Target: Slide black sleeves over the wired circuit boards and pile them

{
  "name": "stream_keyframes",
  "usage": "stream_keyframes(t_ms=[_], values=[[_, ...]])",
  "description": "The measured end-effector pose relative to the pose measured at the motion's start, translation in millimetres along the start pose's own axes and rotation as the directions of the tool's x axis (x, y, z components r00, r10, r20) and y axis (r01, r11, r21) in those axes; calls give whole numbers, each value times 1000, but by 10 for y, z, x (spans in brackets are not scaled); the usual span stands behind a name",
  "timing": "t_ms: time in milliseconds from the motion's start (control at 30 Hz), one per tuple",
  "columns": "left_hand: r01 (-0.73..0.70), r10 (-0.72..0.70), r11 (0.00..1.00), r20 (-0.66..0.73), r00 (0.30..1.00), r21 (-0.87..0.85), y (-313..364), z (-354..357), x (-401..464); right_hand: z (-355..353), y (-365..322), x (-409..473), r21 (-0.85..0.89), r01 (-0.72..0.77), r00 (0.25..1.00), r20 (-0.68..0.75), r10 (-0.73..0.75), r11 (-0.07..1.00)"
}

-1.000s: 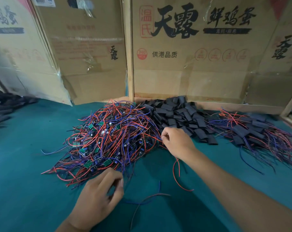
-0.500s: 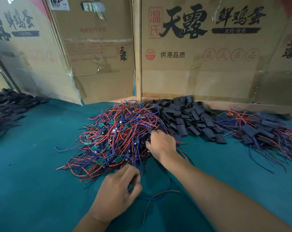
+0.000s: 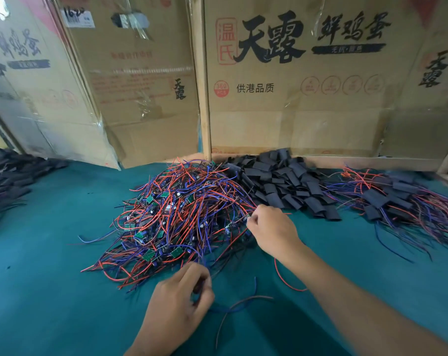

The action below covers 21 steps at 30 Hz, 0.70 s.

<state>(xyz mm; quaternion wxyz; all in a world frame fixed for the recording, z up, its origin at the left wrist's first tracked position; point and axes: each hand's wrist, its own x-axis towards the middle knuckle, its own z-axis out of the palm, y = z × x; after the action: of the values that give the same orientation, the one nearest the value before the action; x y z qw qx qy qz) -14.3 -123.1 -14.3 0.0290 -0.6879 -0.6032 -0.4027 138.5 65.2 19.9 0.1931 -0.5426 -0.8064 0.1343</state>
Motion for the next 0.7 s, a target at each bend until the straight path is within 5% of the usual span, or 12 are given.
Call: stream_keyframes(t_ms=[33, 133, 333, 433, 533, 600, 700], values=[[8, -8, 1000, -1, 1000, -10, -1, -2, 4, -8, 65, -18, 192, -49, 997, 64, 38, 980], [10, -10, 1000, -40, 999, -11, -7, 1, 28, -50, 265, -128, 674, -259, 958, 273, 93, 691], [-73, 70, 996, -54, 996, -53, 336, 74, 416, -216, 605, -357, 636, -190, 980, 174, 101, 748], [103, -58, 948, 153, 987, -302, 579, 309, 726, -325, 660, -433, 896, -249, 967, 210, 144, 367], [350, -249, 823, 271, 930, -448, 603, 612, 874, -363, 688, -504, 951, -306, 944, 308, 119, -39], [447, -323, 756, 323, 890, -477, 536, 752, 854, -353, 711, -538, 919, -357, 926, 372, 67, -169], [428, -224, 748, 414, 882, -507, 504, 897, 763, -340, 703, -559, 890, -423, 904, 427, -15, -172]])
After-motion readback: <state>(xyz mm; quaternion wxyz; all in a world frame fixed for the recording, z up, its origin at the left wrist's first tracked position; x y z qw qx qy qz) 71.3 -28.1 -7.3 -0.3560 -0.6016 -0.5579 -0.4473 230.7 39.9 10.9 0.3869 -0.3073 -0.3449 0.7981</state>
